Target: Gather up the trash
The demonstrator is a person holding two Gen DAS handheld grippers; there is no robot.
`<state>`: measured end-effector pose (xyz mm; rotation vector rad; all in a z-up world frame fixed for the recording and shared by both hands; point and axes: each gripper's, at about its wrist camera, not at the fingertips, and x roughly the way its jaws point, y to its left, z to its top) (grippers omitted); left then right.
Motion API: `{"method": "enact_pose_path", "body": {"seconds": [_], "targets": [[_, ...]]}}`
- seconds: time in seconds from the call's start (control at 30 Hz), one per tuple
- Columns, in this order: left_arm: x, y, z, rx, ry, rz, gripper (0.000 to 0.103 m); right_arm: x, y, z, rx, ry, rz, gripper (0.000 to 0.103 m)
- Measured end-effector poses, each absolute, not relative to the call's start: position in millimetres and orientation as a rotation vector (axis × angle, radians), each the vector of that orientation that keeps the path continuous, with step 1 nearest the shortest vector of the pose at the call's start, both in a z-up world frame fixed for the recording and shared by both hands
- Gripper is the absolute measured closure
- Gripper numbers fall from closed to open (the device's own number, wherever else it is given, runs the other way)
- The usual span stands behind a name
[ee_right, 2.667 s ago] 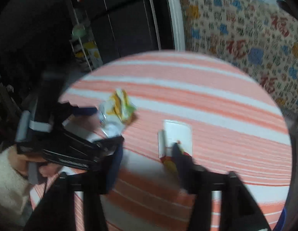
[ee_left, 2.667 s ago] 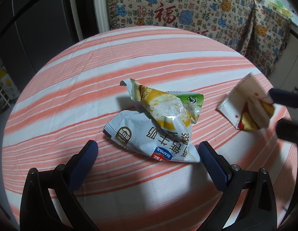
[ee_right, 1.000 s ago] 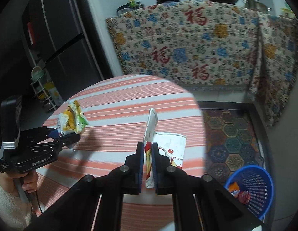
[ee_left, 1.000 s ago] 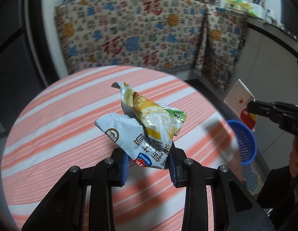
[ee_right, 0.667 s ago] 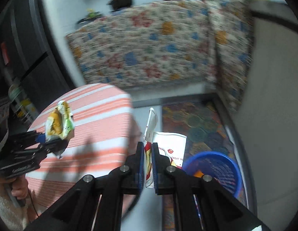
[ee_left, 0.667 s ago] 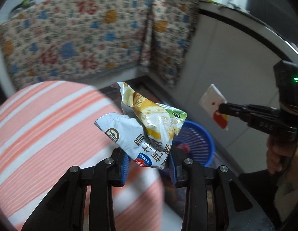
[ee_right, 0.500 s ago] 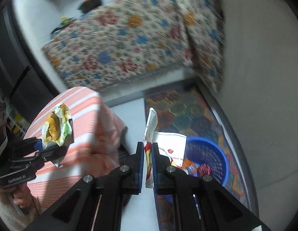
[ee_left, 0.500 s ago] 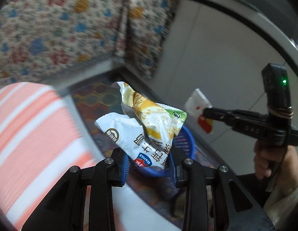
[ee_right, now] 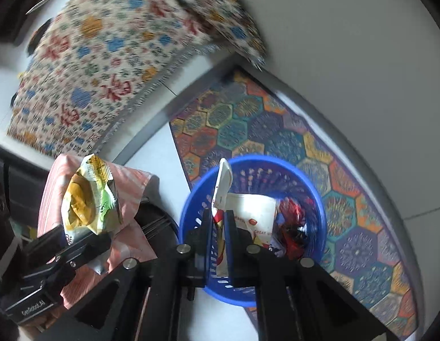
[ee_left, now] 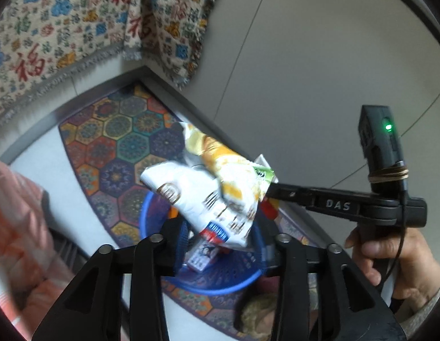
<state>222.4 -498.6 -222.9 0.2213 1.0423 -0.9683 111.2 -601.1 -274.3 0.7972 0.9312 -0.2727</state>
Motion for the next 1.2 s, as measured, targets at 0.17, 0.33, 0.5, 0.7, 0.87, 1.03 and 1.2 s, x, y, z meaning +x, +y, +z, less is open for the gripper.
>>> {"method": "enact_pose_path", "body": {"seconds": [0.17, 0.33, 0.5, 0.7, 0.87, 1.03, 1.2], "targets": [[226, -504, -233, 0.2, 1.043, -0.942, 0.019, 102, -623, -313, 0.892, 0.932, -0.308, 0.046], [215, -493, -211, 0.241, 1.025, -0.87, 0.0, 85, -625, -296, 0.875, 0.89, -0.354, 0.023], [179, -458, -167, 0.328, 0.926, -0.786, 0.0, 50, -593, -234, 0.723, 0.876, -0.422, 0.001], [115, -409, -129, 0.358, 0.82, -0.756, 0.0, -19, -521, -174, 0.493, 0.869, -0.53, 0.0], [80, -388, -111, 0.433, 0.754, -0.656, 0.0, -61, -468, -148, 0.444, 0.853, -0.543, 0.0], [72, -366, -103, 0.366, 0.836, -0.726, 0.0, -83, -433, -125, 0.375, 0.842, -0.587, 0.0], [69, -353, -93, 0.312, 0.825, -0.732, 0.0, -95, -413, -107, 0.343, 0.83, -0.575, 0.0]]}}
